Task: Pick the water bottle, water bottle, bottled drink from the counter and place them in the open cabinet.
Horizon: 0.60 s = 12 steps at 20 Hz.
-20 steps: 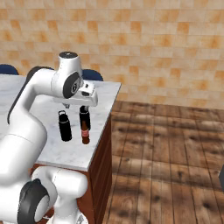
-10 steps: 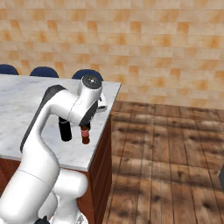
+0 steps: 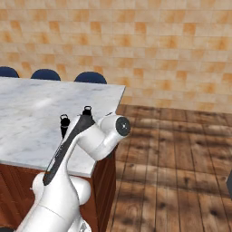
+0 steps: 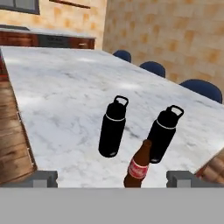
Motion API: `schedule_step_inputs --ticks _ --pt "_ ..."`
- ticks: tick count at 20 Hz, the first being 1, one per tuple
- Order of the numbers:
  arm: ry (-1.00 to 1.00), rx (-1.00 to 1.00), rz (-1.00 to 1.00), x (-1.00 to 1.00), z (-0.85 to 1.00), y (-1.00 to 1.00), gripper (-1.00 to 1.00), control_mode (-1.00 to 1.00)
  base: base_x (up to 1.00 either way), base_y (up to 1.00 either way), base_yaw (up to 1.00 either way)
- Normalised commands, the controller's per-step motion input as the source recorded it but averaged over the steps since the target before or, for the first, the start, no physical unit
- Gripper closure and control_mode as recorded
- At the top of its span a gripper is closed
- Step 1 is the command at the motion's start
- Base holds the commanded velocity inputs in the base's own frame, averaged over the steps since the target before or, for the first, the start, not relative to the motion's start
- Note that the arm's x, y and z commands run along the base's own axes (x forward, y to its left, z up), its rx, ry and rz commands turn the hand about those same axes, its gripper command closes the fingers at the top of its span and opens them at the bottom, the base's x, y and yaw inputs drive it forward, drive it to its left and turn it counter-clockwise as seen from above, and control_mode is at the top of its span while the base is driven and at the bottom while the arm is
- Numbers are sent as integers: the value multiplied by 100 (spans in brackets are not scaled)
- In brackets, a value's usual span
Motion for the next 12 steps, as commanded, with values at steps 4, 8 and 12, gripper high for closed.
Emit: schedule_step_inputs --ticks 4,8,12 --pt "-13 11 24 22 -25 -19 -100 -100 0 0 0" --pt "-1 8 20 20 -21 -8 -100 -100 0 0 0" --pt "1 8 17 26 -20 0 -100 -100 0 0 0"
